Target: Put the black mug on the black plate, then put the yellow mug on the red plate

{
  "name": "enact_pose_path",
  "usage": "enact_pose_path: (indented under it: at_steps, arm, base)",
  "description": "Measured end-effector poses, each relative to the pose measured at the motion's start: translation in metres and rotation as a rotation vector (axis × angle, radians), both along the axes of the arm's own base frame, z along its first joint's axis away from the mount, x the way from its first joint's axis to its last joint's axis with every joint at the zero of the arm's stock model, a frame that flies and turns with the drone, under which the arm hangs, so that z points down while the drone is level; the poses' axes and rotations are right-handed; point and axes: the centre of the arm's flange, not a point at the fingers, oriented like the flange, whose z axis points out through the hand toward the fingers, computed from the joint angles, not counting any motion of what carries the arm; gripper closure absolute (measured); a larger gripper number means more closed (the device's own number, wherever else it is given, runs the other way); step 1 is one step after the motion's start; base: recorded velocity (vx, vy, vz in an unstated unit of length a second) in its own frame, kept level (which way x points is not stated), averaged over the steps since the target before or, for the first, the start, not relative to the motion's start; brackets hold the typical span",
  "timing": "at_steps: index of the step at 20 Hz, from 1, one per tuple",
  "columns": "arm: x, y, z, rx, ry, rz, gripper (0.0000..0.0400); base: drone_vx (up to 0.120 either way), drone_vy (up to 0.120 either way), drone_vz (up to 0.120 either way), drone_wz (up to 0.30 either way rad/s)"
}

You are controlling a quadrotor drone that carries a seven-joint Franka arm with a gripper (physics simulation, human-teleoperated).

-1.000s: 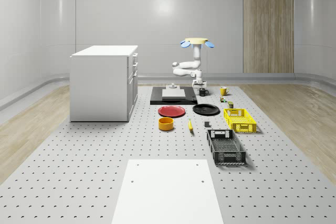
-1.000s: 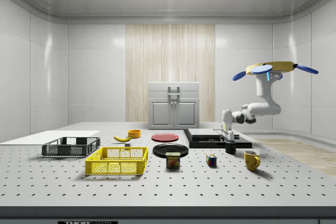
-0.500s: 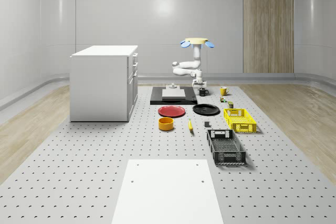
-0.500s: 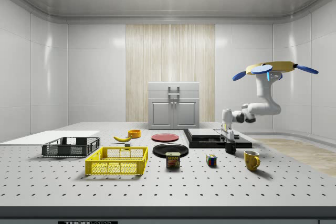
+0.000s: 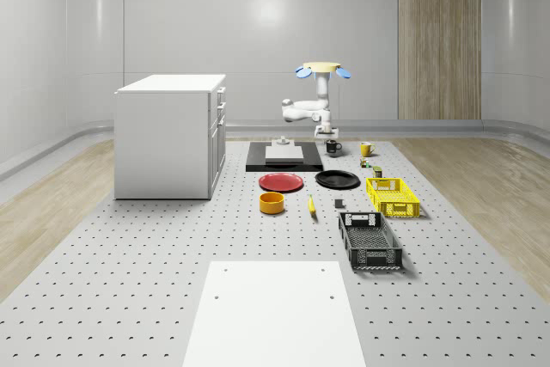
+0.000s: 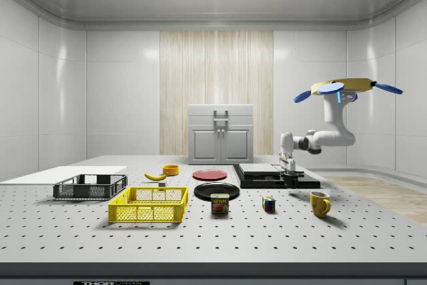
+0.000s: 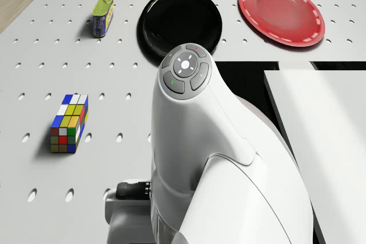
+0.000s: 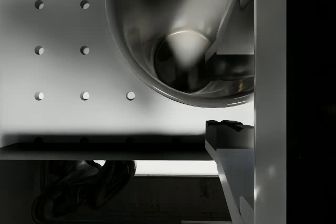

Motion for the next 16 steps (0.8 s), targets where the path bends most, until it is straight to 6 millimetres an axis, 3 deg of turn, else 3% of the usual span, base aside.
enact_pose_path:
  at_steps: [8, 13, 16]
  arm:
    - [0.000, 0.000, -0.015, 0.000, 0.000, 0.000, 0.0290]
    - [0.000, 0.000, -0.017, 0.000, 0.000, 0.000, 0.0290]
    - [0.000, 0.000, -0.018, 0.000, 0.000, 0.000, 0.0290]
  base:
    - [0.120, 0.000, 0.000, 0.000]
    - [0.120, 0.000, -0.112, 0.000]
    - [0.120, 0.000, -0.013, 0.000]
